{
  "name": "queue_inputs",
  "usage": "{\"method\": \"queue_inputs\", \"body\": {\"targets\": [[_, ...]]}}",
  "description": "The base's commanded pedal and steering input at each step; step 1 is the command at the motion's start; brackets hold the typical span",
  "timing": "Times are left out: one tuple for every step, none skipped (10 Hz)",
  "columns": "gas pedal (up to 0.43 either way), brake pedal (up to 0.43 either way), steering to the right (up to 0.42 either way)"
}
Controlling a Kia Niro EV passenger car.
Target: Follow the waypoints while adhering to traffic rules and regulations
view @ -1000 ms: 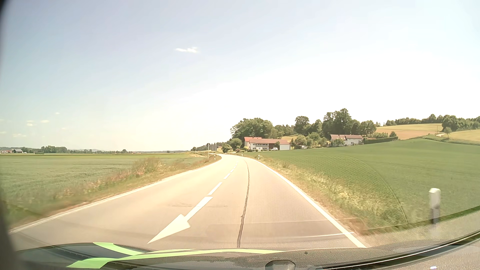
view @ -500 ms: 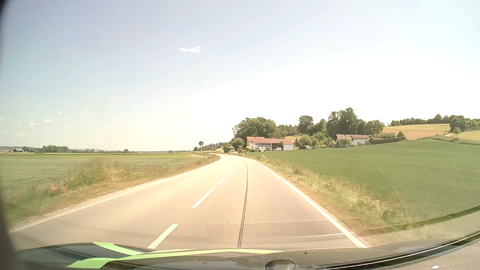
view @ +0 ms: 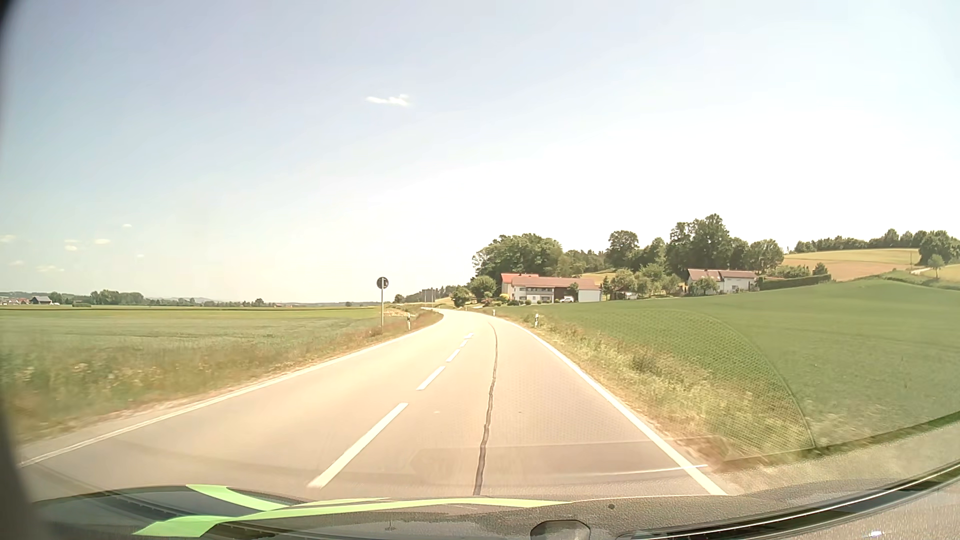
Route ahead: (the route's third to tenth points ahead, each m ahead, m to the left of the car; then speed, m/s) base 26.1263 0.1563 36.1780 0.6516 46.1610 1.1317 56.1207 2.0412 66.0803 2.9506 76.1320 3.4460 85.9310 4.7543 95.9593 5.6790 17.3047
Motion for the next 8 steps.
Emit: {"method": "queue_inputs", "body": {"targets": [[0.311, 0.000, -0.011], [0.311, 0.000, -0.011], [0.311, 0.000, -0.011], [0.319, 0.000, -0.011], [0.319, 0.000, -0.011], [0.319, 0.000, -0.011], [0.331, 0.000, -0.011], [0.331, 0.000, -0.011]]}}
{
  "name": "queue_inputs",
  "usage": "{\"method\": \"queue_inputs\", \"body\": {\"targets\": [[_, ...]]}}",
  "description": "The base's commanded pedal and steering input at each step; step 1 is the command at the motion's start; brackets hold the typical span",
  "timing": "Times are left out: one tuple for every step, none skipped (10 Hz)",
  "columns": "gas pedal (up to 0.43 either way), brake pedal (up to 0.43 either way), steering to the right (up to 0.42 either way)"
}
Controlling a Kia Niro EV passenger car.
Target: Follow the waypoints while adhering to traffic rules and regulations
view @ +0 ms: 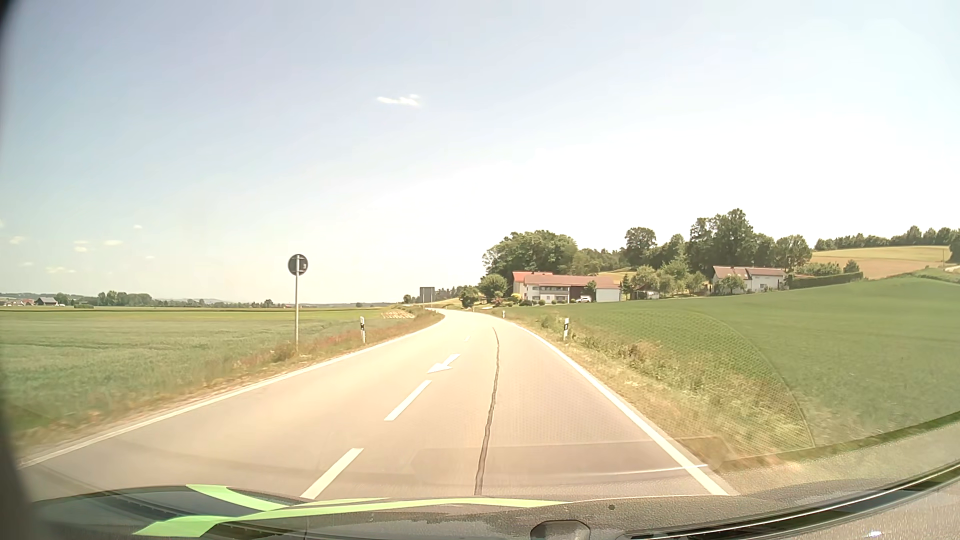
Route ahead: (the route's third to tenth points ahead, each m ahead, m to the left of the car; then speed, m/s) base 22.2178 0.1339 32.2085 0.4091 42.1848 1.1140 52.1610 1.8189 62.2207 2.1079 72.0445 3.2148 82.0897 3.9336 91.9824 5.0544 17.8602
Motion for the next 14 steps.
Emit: {"method": "queue_inputs", "body": {"targets": [[0.331, 0.000, -0.011], [0.331, 0.000, -0.011], [0.331, 0.000, -0.011], [0.319, 0.000, -0.011], [0.319, 0.000, -0.011], [0.319, 0.000, -0.011], [0.319, 0.000, -0.011], [0.319, 0.000, -0.011], [0.319, 0.000, -0.011], [0.319, 0.000, -0.011], [0.319, 0.000, -0.011], [0.299, 0.000, -0.011], [0.287, 0.000, -0.011], [0.280, 0.000, -0.011]]}}
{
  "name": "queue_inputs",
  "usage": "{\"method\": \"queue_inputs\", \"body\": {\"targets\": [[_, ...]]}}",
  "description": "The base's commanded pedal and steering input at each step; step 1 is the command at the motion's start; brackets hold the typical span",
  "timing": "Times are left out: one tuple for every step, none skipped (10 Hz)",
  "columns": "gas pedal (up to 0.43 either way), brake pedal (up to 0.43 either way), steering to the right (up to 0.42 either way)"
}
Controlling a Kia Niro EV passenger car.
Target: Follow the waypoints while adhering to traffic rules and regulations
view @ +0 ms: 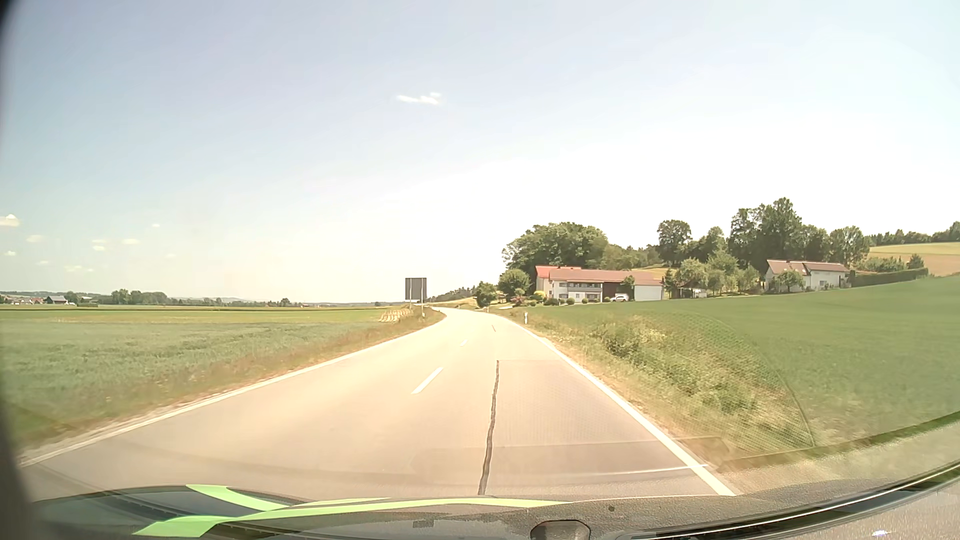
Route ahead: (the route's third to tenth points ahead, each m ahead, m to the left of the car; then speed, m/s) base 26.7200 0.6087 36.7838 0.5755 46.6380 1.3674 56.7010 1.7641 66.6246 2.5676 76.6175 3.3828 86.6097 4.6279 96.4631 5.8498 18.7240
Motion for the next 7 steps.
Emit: {"method": "queue_inputs", "body": {"targets": [[0.280, 0.000, -0.011], [0.280, 0.000, -0.011], [0.280, 0.000, -0.011], [0.280, 0.000, -0.011], [0.280, 0.000, -0.011], [0.280, 0.000, -0.012], [0.280, 0.000, -0.012]]}}
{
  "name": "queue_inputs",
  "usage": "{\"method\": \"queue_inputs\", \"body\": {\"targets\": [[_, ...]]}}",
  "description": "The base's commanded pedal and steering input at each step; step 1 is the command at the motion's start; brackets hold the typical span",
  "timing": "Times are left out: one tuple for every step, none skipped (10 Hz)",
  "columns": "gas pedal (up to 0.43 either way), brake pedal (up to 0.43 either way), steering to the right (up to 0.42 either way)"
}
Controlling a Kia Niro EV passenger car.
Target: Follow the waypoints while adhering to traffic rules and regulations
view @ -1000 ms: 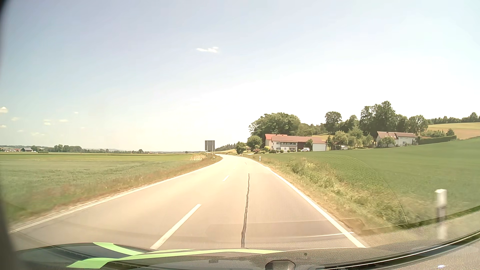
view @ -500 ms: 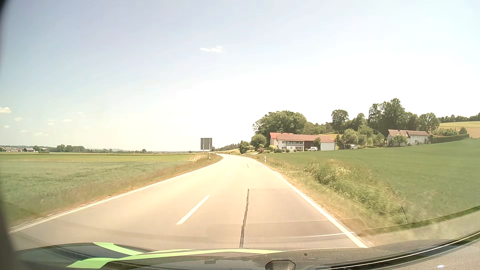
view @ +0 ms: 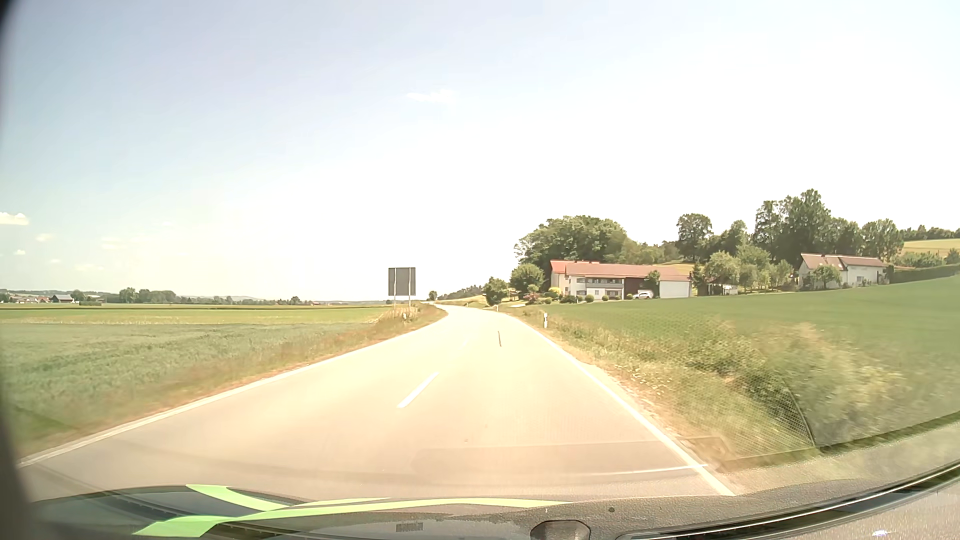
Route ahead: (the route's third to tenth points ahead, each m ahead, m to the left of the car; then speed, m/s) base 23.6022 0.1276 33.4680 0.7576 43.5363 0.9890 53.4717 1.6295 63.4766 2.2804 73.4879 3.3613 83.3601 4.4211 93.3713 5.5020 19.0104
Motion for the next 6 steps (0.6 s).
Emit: {"method": "queue_inputs", "body": {"targets": [[0.280, 0.000, -0.012], [0.280, 0.000, -0.011], [0.280, 0.000, -0.011], [0.280, 0.000, -0.011], [0.280, 0.000, -0.011], [0.280, 0.000, -0.010]]}}
